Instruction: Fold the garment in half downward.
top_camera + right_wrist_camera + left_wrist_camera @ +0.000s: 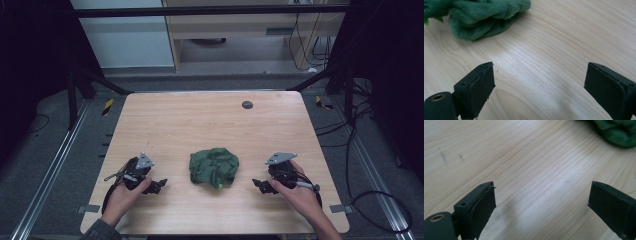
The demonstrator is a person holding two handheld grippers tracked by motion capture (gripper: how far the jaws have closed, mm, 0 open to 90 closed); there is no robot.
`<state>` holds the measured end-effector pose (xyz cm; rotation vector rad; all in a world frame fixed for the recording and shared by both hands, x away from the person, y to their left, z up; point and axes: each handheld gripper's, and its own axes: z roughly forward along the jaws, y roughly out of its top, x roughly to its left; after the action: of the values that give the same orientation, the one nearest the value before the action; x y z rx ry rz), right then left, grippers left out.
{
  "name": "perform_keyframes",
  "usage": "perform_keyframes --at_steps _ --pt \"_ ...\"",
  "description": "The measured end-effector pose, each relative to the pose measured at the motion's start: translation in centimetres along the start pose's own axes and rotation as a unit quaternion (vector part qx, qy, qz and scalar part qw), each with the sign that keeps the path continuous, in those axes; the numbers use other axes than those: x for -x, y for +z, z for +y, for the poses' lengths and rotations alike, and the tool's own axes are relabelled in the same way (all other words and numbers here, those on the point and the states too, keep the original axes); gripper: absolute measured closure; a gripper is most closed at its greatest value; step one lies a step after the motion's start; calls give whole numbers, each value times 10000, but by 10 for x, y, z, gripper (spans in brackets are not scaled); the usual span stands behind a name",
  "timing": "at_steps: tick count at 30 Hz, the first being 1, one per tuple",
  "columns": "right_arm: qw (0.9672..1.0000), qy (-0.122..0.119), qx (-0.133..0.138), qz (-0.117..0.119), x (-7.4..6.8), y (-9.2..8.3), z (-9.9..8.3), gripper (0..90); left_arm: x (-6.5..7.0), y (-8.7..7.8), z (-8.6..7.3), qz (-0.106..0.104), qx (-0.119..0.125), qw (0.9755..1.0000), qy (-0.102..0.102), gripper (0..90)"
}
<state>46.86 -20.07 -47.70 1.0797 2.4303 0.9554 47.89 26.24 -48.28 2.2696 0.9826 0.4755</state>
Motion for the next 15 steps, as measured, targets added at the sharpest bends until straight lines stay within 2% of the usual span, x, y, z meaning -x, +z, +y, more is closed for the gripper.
perform_keyframes --at_steps 5,6,15 --pt "9997 238 21 -74 12 8 1 95 -20 5 -5 97 44 9993 -354 68" --pt "9995 291 35 -109 15 9 1 96 -23 6 -5 118 120 9987 -473 68" --pt "9974 629 174 -314 24 23 6 95 -37 19 -4 226 263 9964 -769 69"
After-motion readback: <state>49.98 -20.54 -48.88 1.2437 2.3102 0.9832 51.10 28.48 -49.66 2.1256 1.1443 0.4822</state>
